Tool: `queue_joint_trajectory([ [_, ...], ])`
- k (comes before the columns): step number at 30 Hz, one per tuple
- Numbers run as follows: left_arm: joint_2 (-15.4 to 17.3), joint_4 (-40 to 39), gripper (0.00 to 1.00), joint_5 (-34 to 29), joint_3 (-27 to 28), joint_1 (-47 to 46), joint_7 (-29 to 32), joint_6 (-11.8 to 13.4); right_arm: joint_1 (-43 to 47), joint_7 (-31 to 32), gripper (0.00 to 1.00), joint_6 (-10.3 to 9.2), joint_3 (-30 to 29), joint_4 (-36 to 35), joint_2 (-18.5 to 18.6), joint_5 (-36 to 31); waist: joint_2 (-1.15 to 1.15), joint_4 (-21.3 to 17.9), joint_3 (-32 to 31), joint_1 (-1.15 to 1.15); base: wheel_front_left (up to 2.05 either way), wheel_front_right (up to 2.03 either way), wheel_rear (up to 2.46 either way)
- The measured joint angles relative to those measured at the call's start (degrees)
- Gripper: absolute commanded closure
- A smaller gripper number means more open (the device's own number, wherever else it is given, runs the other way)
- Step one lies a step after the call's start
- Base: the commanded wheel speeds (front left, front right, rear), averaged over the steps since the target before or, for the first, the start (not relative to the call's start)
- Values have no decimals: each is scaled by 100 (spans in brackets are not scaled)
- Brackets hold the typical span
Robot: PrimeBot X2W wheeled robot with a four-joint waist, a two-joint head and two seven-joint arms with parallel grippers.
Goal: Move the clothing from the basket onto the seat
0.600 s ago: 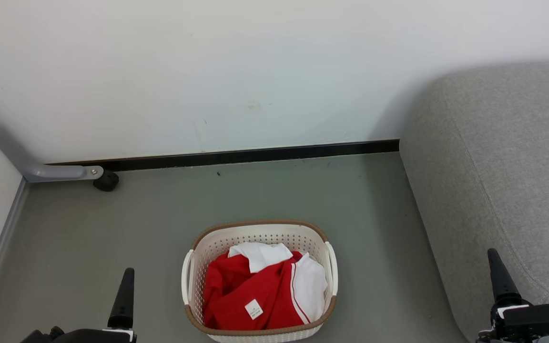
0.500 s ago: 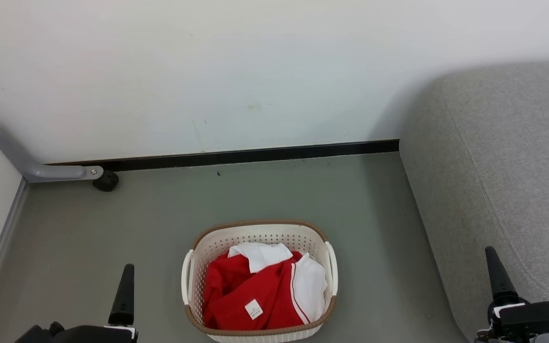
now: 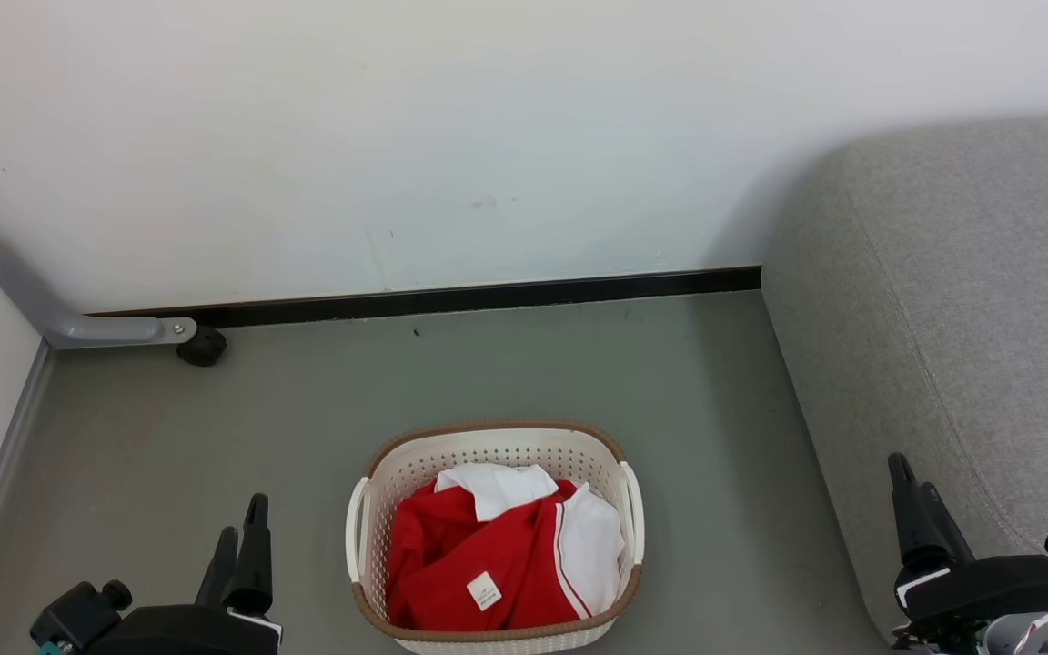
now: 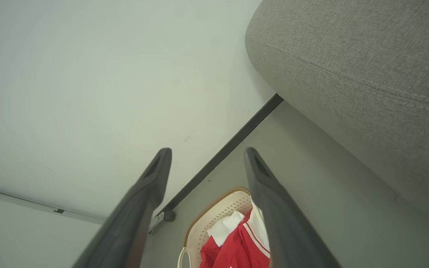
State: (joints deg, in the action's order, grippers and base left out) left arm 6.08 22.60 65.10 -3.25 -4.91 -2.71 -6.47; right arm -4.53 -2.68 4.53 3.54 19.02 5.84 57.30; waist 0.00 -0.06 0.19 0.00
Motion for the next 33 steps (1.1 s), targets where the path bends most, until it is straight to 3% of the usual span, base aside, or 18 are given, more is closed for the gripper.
queue_joint_trajectory([
  [16,346,259,0,-1684,-421,-52,-305,99,-114,-311,0,-40,531,223,205,-1489,0,-17,-4,0,0,0,0],
  [33,480,482,0,-3132,-669,-183,-656,142,-215,-661,0,-101,846,590,355,-2796,0,-49,-6,0,0,0,0],
])
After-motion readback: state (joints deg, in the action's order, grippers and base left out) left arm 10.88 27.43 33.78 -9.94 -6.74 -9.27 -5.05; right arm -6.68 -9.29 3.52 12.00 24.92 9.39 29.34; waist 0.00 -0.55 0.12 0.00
